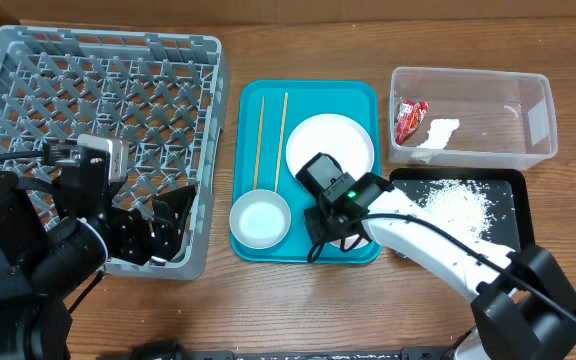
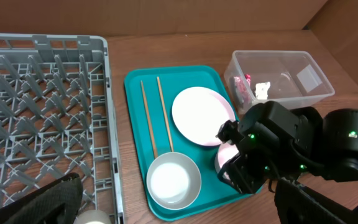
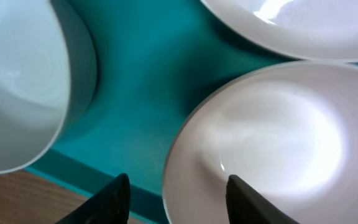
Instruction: Sort waste into correct bins and load items into the dishwasher
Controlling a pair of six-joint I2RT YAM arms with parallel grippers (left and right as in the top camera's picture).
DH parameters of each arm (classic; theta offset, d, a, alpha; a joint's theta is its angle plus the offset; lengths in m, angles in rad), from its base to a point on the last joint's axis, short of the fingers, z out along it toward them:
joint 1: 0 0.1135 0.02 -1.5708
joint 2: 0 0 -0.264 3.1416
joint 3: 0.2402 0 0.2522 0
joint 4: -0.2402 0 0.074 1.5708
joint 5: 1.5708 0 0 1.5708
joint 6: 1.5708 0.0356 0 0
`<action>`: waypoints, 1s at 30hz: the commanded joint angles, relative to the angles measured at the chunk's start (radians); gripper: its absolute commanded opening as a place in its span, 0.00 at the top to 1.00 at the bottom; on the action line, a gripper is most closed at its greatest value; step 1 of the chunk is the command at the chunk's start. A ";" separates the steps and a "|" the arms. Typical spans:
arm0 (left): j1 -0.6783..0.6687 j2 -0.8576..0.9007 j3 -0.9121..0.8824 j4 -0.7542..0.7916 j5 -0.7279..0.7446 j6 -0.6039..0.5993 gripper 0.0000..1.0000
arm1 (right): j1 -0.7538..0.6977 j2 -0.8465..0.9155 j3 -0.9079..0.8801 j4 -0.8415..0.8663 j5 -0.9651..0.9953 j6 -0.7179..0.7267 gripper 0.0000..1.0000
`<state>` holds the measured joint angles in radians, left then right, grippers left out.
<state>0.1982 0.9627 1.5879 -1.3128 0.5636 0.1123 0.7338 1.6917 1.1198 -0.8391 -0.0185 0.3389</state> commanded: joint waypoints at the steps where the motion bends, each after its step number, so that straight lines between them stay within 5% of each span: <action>1: -0.003 -0.002 0.011 0.001 0.002 0.019 0.01 | 0.008 -0.051 0.081 -0.026 0.014 0.002 0.47; 9: -0.003 -0.002 0.011 0.001 0.002 0.019 0.00 | 0.059 -0.227 0.243 -0.064 0.016 0.002 0.40; 11: -0.003 -0.002 0.011 0.001 0.002 0.019 0.00 | 0.059 -0.279 0.272 -0.063 0.018 0.002 0.00; 22: -0.003 -0.002 0.011 0.001 0.002 0.019 0.00 | -0.001 -0.533 0.281 -0.179 0.169 -0.013 0.00; 30: -0.003 -0.002 0.011 0.001 0.002 0.019 0.00 | -0.039 -0.856 0.279 -0.222 0.316 -0.195 0.00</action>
<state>0.1982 0.9627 1.5879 -1.3125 0.5636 0.1123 0.7074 0.9367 1.3895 -1.0519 0.1978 0.2260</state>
